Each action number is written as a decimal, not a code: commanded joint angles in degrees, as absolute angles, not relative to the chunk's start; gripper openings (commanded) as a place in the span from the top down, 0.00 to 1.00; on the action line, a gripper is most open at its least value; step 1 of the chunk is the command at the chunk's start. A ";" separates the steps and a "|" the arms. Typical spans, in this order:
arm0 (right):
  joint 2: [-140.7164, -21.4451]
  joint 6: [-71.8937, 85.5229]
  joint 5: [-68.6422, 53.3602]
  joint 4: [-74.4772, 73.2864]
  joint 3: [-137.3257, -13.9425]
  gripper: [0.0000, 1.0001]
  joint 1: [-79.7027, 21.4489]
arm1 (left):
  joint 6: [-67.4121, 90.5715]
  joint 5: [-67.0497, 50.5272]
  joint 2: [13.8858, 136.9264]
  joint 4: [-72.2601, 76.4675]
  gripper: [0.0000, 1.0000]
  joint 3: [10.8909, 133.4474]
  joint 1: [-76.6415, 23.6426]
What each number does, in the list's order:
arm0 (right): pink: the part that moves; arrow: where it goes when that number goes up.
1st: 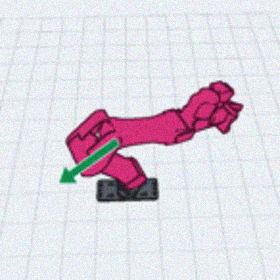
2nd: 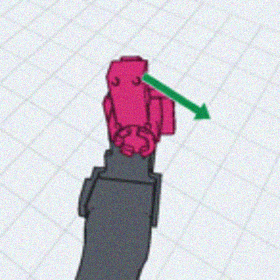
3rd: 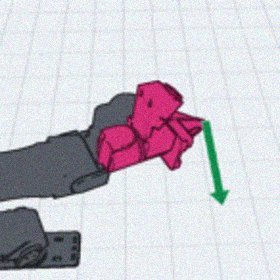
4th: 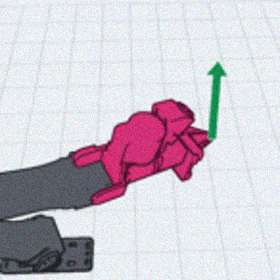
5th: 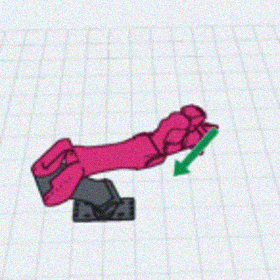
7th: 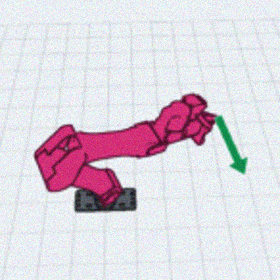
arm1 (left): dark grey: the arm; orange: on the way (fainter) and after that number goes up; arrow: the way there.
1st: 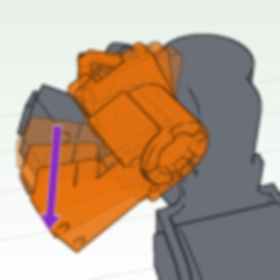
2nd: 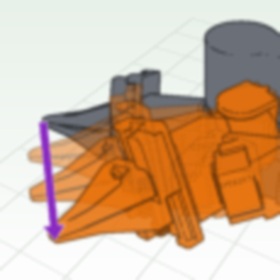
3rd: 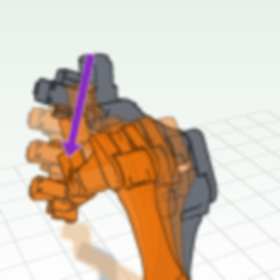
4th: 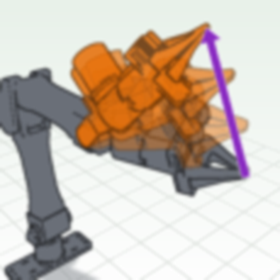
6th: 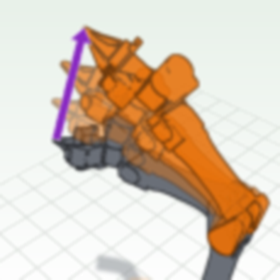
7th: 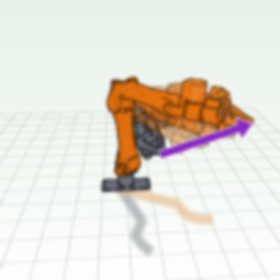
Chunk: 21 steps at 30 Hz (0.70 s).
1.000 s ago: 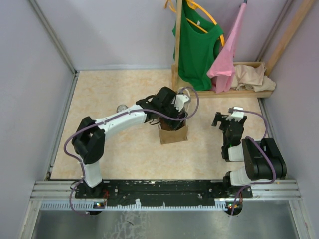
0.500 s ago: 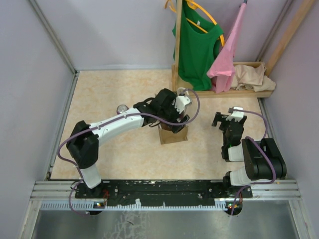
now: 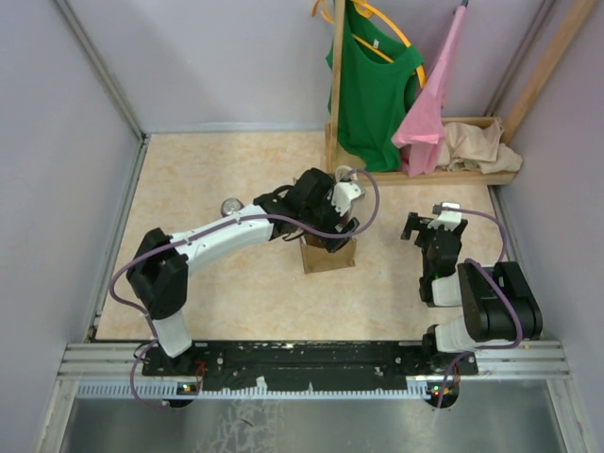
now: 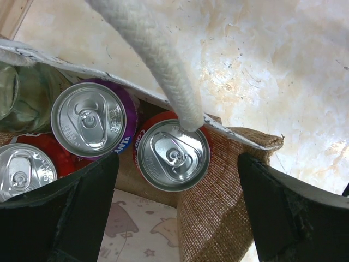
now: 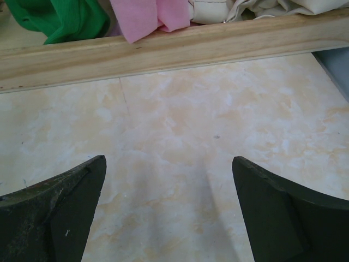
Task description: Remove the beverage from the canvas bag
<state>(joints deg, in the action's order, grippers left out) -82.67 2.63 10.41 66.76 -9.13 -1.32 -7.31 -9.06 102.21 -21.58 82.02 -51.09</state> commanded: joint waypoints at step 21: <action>-82.61 2.67 10.55 69.61 -10.37 0.01 -1.23 | -8.04 -9.15 110.77 -23.75 0.12 85.77 -51.83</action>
<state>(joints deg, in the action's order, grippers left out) -82.67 2.63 10.41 66.76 -9.13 -1.32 -7.09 -9.65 108.20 -22.72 83.92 -51.07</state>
